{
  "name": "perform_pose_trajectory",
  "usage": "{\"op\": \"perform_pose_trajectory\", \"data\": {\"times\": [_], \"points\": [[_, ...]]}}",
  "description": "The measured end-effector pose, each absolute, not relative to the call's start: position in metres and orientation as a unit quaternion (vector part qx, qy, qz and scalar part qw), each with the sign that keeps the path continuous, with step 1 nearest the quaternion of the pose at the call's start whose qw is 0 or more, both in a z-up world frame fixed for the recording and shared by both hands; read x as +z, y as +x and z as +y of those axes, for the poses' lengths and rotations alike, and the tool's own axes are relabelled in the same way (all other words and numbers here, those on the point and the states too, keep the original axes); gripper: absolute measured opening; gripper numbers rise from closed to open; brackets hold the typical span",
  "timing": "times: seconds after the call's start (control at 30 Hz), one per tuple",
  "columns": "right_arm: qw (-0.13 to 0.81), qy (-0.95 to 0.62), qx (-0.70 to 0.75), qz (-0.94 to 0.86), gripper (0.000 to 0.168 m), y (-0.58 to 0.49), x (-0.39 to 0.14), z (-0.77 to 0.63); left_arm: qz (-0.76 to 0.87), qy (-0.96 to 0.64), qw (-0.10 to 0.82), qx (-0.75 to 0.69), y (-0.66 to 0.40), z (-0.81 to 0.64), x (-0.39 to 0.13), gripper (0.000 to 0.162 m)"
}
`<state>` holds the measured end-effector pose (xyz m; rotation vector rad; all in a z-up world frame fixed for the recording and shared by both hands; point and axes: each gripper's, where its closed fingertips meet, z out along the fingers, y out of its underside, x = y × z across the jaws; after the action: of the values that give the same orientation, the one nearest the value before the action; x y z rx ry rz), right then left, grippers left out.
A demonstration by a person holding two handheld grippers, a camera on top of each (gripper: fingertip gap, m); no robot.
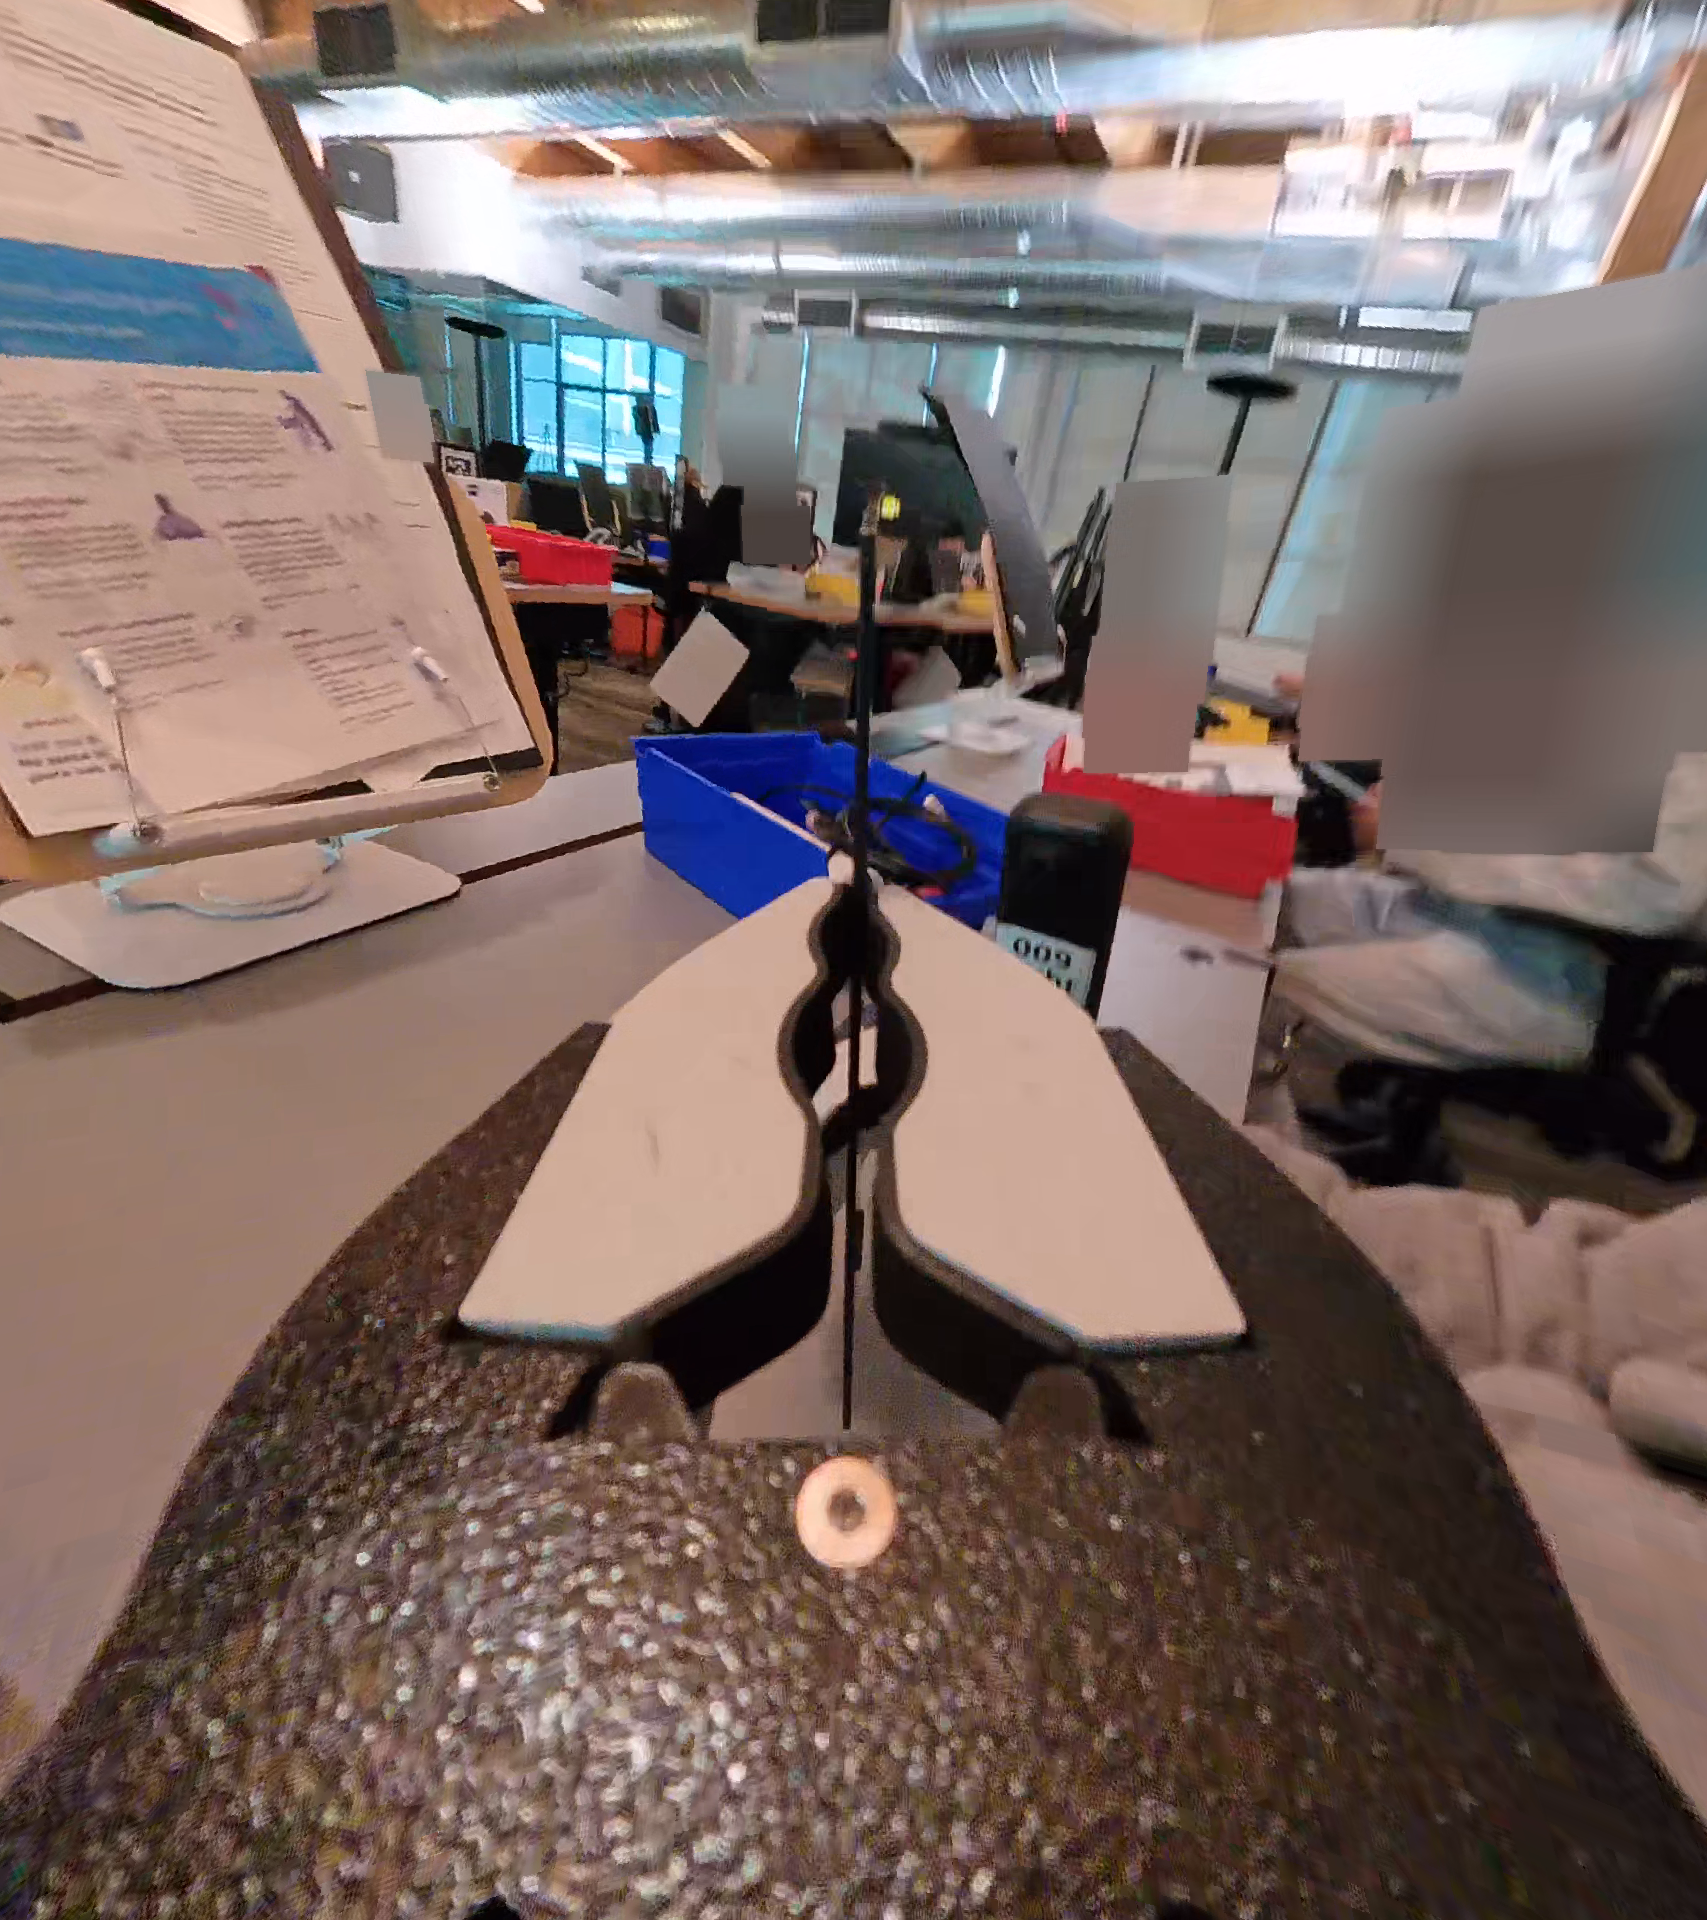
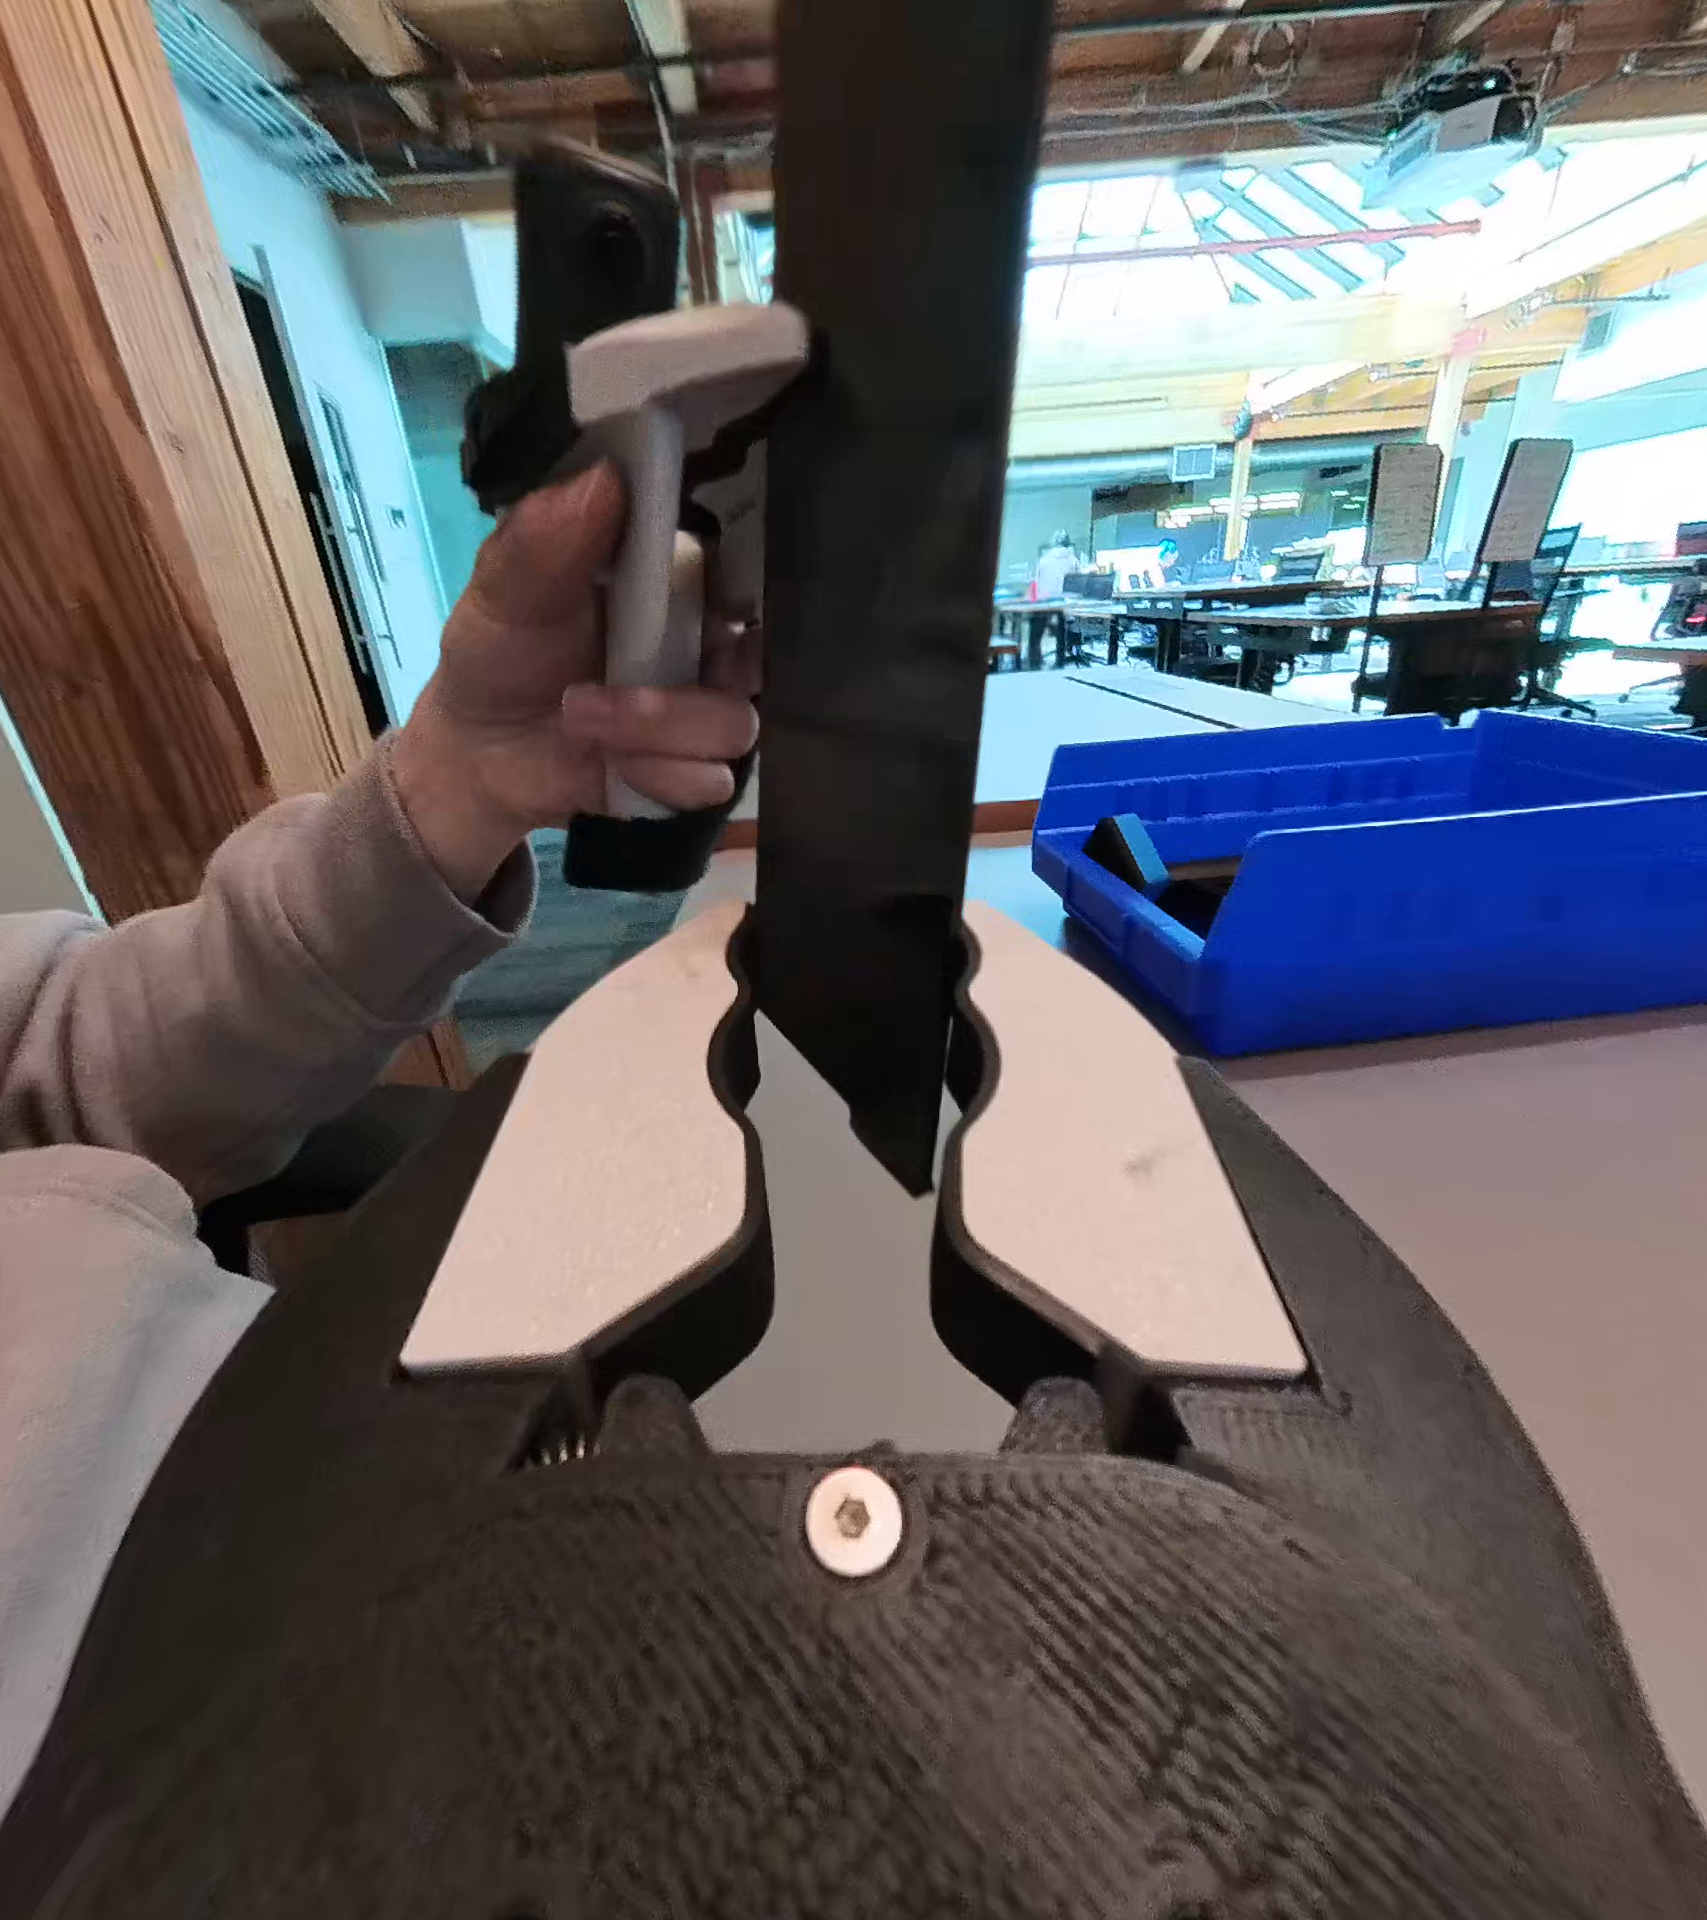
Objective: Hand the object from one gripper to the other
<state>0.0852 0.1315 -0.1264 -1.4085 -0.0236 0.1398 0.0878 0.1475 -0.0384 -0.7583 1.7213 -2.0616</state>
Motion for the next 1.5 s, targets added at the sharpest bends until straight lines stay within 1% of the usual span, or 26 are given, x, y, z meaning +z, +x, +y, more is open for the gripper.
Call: {"op": "perform_pose_trajectory", "data": {"times": [0.17,0.27,0.33,0.37,0.43,0.53,0.63,0.67,0.77,0.8,0.87,0.97,1.13,1.17,1.2,1.23,1.27,1.33,1.4,1.43,1.5], "points": [[0.770,-0.635,0.061,-0.014,0.032,0.082,-0.123,0.134,0.447,-0.288,0.134,-0.836,0.098,0.174,-0.016,0.001],[0.792,-0.600,0.112,0.021,0.032,0.086,-0.112,0.131,0.391,-0.257,0.121,-0.875,0.094,0.170,-0.012,0.001],[0.794,-0.591,0.137,0.038,0.030,0.089,-0.111,0.130,0.395,-0.251,0.123,-0.875,0.094,0.157,-0.016,0.001],[0.793,-0.592,0.139,0.030,0.016,0.088,-0.112,0.129,0.402,-0.245,0.128,-0.873,0.094,0.152,-0.018,0.001],[0.797,-0.586,0.147,-0.025,0.004,0.074,-0.103,0.121,0.398,-0.228,0.109,-0.882,0.088,0.149,-0.014,0.001],[0.789,-0.595,0.146,-0.049,0.002,0.068,-0.103,0.117,0.444,-0.189,0.064,-0.874,0.076,0.145,-0.013,0.002],[0.771,-0.611,0.173,-0.058,0.001,0.063,-0.108,0.115,0.531,-0.156,0.076,-0.829,0.065,0.145,-0.022,0.003],[0.763,-0.619,0.175,-0.067,0.001,0.061,-0.110,0.115,0.569,-0.142,0.082,-0.805,0.060,0.148,-0.028,0.008],[0.736,-0.650,0.167,-0.087,0.002,0.054,-0.123,0.119,0.677,-0.130,0.109,-0.716,0.045,0.166,-0.050,0.038],[0.726,-0.661,0.168,-0.090,0.002,0.053,-0.127,0.121,0.704,-0.130,0.123,-0.687,0.040,0.173,-0.057,0.043],[0.706,-0.682,0.165,-0.100,0.002,0.049,-0.137,0.126,0.749,-0.126,0.153,-0.633,0.030,0.186,-0.069,0.047],[0.677,-0.708,0.159,-0.118,0.002,0.042,-0.151,0.131,0.792,-0.110,0.172,-0.576,0.016,0.193,-0.081,0.050],[0.637,-0.746,0.138,-0.134,0.002,0.040,-0.171,0.135,0.842,-0.128,0.180,-0.492,0.013,0.197,-0.102,0.046],[0.630,-0.753,0.135,-0.135,0.002,0.040,-0.174,0.136,0.850,-0.123,0.180,-0.479,0.012,0.197,-0.107,0.041],[0.624,-0.758,0.131,-0.136,0.002,0.040,-0.177,0.136,0.857,-0.120,0.184,-0.467,0.013,0.198,-0.110,0.032],[0.621,-0.760,0.129,-0.139,0.002,0.039,-0.179,0.137,0.863,-0.119,0.185,-0.454,0.014,0.198,-0.114,0.016],[0.618,-0.763,0.124,-0.141,0.002,0.040,-0.180,0.137,0.869,-0.119,0.181,-0.446,0.015,0.198,-0.116,0.006],[0.623,-0.765,0.094,-0.131,0.002,0.048,-0.181,0.139,0.871,-0.125,0.163,-0.446,0.016,0.196,-0.118,0.002],[0.655,-0.746,0.069,-0.102,0.005,0.059,-0.170,0.140,0.856,-0.132,0.166,-0.471,0.023,0.197,-0.111,0.002],[0.681,-0.725,0.064,-0.078,0.014,0.066,-0.160,0.140,0.841,-0.133,0.167,-0.497,0.026,0.196,-0.104,0.002],[0.736,-0.675,0.047,0.003,0.058,0.090,-0.138,0.136,0.795,-0.138,0.157,-0.569,0.030,0.195,-0.084,0.002]]}}
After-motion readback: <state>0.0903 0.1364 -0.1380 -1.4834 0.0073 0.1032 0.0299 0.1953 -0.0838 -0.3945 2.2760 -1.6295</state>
